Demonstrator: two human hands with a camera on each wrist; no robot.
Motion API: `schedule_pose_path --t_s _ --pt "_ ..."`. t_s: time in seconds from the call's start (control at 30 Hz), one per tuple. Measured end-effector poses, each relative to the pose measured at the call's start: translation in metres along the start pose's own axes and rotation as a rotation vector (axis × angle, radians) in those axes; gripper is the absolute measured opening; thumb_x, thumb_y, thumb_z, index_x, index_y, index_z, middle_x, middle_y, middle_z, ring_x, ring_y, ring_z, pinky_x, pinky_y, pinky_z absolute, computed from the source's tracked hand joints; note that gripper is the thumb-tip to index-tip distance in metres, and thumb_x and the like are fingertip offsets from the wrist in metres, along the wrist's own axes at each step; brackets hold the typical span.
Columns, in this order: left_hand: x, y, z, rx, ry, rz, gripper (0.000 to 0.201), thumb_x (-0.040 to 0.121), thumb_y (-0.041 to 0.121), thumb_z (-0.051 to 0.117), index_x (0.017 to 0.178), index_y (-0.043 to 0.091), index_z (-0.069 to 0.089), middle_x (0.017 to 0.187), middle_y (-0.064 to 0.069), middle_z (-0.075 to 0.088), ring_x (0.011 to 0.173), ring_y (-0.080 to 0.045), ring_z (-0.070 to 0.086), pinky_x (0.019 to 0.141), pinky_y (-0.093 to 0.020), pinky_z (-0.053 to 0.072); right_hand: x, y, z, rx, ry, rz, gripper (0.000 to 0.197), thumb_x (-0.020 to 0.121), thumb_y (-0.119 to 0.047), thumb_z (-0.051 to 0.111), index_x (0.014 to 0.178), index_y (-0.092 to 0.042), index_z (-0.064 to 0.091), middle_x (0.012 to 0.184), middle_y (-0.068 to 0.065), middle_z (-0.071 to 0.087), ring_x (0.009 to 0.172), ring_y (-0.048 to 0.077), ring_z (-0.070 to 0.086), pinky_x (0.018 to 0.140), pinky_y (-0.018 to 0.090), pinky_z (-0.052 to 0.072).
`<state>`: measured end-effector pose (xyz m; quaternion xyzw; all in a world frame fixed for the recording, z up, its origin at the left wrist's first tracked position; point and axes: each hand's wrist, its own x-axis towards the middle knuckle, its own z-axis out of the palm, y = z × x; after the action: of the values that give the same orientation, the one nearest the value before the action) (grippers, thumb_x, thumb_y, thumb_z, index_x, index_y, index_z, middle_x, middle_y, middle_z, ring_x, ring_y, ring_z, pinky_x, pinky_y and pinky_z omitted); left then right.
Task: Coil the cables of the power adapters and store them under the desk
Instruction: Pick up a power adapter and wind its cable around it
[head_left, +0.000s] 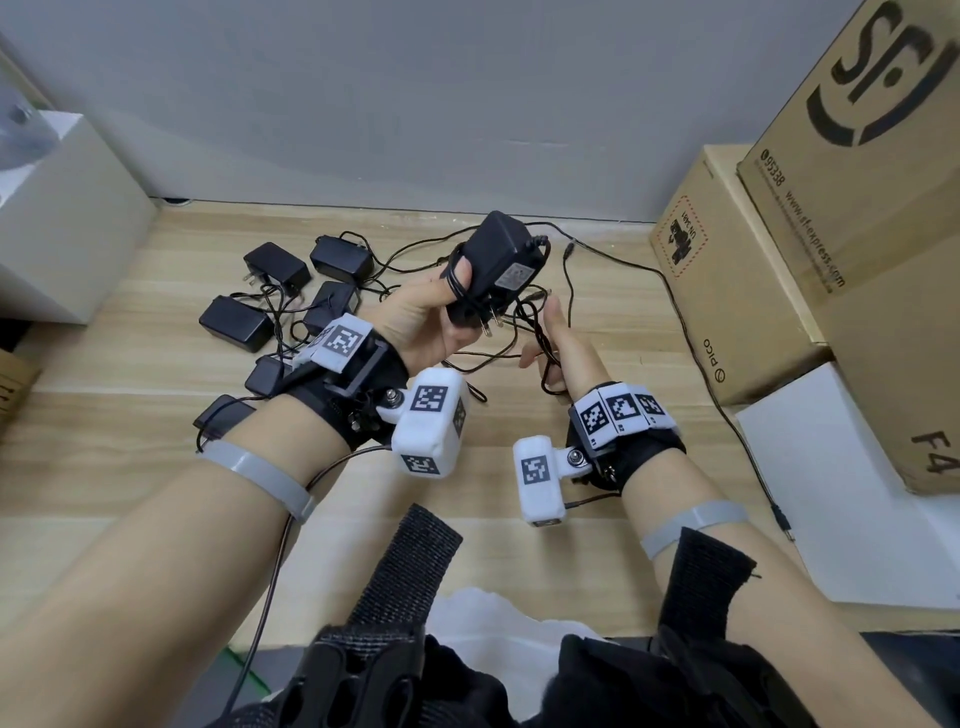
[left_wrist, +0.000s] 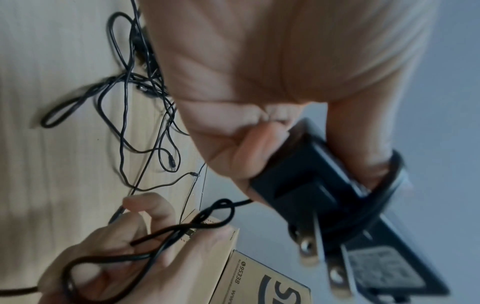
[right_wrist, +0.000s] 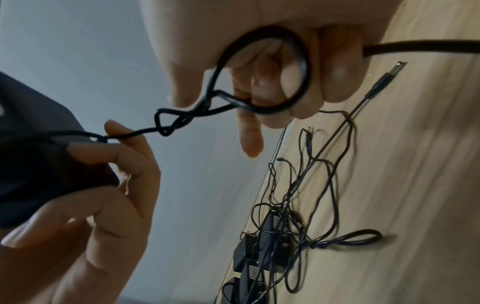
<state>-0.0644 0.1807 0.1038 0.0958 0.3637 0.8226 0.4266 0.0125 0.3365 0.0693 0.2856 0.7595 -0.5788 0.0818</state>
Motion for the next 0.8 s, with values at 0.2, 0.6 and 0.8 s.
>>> schedule_pose_path --t_s 0.2,0.6,0.8 --pt "0.002 -0.003 -0.004 -0.043 0.060 0.033 0.080 0.040 0.036 0.093 0.105 0.008 0.056 0.081 -0.003 0.063 0.054 -0.006 0.051 0.037 -0.013 0.037 0.002 0.013 -0.005 0.117 -0.040 0.072 0.081 0.079 -0.080 0.014 0.067 -0.013 0.057 0.036 -0.013 0.026 0.033 0.006 0.015 0.037 0.017 0.014" --pt "0.006 0.000 -0.016 -0.066 0.175 0.109 0.085 0.032 0.039 0.094 0.102 0.009 0.056 0.075 0.000 0.067 0.054 -0.005 0.050 0.037 -0.012 0.034 0.006 0.039 -0.011 -0.003 0.067 0.134 0.061 0.080 -0.071 0.042 0.071 -0.013 0.058 0.048 -0.002 0.032 0.041 0.012 0.028 0.047 0.025 0.024" --pt "0.005 -0.005 -0.015 0.161 0.242 0.002 0.036 0.071 0.028 0.075 0.095 0.010 0.054 0.070 0.003 0.067 0.060 -0.007 0.057 0.048 -0.015 0.032 0.019 0.049 -0.010 -0.173 0.050 0.173 0.051 0.080 -0.064 0.050 0.062 -0.018 0.061 0.058 -0.002 0.047 0.058 0.017 0.045 0.059 0.028 0.034"
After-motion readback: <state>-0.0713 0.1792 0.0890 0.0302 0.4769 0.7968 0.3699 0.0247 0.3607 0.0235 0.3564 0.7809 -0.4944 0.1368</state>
